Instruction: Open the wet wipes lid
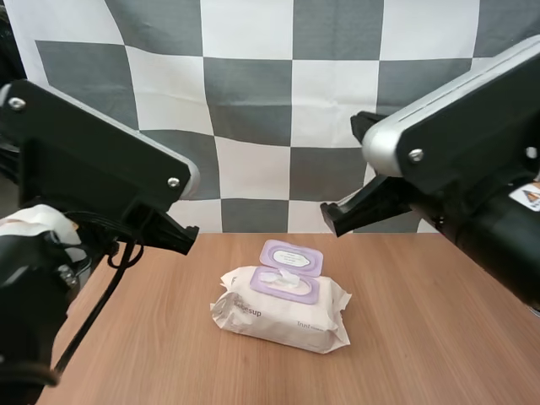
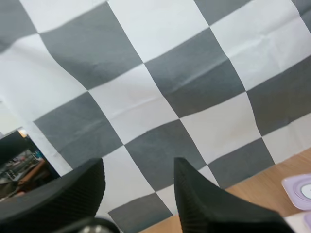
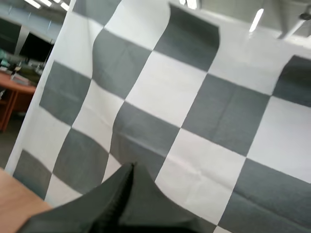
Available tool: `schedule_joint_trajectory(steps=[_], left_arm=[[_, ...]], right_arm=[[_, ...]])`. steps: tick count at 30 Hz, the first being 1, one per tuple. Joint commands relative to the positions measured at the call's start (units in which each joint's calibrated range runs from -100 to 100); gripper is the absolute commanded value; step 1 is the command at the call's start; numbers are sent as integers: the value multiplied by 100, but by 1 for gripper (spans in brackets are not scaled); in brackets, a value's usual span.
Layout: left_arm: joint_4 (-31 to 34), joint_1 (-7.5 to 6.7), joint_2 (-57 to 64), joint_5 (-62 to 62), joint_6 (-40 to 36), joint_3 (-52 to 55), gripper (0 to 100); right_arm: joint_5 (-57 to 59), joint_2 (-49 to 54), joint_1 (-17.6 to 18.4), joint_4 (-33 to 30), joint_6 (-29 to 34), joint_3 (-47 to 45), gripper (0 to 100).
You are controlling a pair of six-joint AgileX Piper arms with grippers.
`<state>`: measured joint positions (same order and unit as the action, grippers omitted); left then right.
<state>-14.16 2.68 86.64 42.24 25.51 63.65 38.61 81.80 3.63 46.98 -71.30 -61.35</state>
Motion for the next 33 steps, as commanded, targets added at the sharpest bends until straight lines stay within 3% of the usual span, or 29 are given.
schedule_joint_trajectory(steps=[1, 3, 6, 11, 15, 19, 24, 28, 33], left_arm=[[1773, -168, 882, -917, -3701, -4, 73], [2792, -280, 1172, -1020, -4689, 12, 73], [3715, -425, 1336, -988, -5262, 310, 73], [4655, -589, 1336, -223, -5414, 1207, 73], [5267, -617, 1336, -104, -5414, 1888, 73], [5376, -617, 1336, -104, -5414, 2451, 73], [5379, -617, 1336, -350, -5414, 3074, 73], [5379, -617, 1336, -345, -5414, 3377, 73], [5314, -617, 1336, -257, -5414, 3394, 73]], right_arm=[[-620, 1820, 8, 234, 815, -62, 0], [-697, 1820, 8, 232, 982, -183, 0], [-819, 1820, 0, 128, 970, -492, 0], [-1048, 1820, -152, -412, 943, -1294, 0], [-1113, 1820, -288, -1555, 318, -1949, 0], [-947, 1820, -288, -2473, -303, -2636, 0], [-1414, 1820, -288, -2179, -334, -3073, 4], [-1937, 1820, -288, -1564, 422, -3186, 4], [-1623, 1820, -389, -1552, 1487, -3316, 4]])
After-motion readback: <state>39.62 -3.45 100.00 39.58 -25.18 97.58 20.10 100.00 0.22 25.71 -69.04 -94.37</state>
